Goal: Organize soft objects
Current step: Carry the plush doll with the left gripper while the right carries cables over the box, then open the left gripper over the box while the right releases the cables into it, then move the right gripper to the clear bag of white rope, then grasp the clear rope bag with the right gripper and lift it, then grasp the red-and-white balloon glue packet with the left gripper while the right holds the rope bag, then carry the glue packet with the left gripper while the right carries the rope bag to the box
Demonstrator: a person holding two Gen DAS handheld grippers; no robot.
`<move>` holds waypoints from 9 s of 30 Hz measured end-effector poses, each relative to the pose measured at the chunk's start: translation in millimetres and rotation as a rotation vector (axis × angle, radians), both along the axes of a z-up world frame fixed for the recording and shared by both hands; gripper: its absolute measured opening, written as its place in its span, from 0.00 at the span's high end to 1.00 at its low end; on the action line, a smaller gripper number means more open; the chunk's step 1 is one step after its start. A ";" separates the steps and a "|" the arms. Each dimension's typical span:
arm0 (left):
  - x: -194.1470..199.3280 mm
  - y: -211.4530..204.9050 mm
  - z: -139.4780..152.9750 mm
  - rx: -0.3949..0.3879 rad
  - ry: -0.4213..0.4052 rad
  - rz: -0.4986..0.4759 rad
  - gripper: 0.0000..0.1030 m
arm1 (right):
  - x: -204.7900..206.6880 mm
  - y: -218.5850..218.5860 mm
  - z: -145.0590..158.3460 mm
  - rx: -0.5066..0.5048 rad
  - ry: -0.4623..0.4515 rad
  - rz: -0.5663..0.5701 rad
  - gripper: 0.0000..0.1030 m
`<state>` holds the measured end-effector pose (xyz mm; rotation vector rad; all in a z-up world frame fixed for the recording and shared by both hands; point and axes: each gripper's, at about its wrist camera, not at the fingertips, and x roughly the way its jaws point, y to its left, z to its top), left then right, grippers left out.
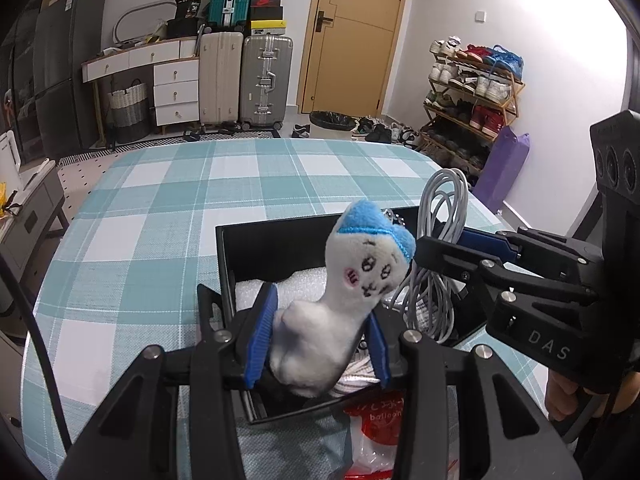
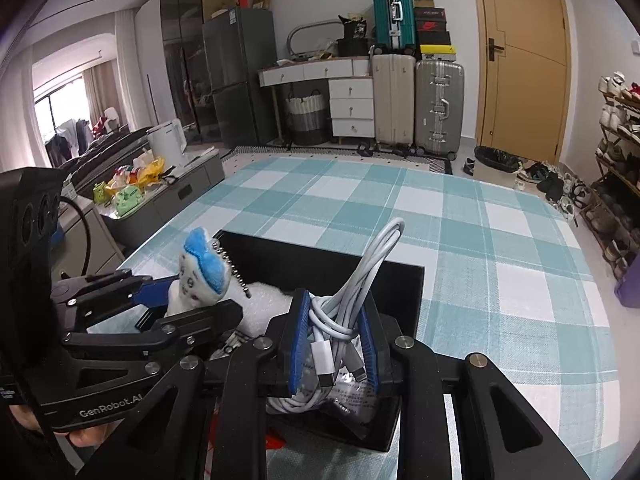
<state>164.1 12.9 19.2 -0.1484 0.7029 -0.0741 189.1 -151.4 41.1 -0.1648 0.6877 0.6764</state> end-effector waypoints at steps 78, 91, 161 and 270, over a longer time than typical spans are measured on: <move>-144.6 9.0 2.5 0.091 -0.030 0.129 0.00 | -173.4 -26.5 -56.5 -0.093 0.164 0.169 0.01; -136.3 8.9 -4.3 0.077 -0.005 0.124 0.00 | -166.7 -6.1 -69.9 -0.198 0.181 0.120 0.01; -64.0 -57.3 -34.9 0.150 0.146 0.019 0.01 | -129.4 -93.7 -55.1 -0.098 0.141 0.021 0.63; -7.3 18.0 22.9 0.033 0.011 0.073 0.58 | -28.7 0.2 16.0 -0.015 -0.059 -0.024 0.63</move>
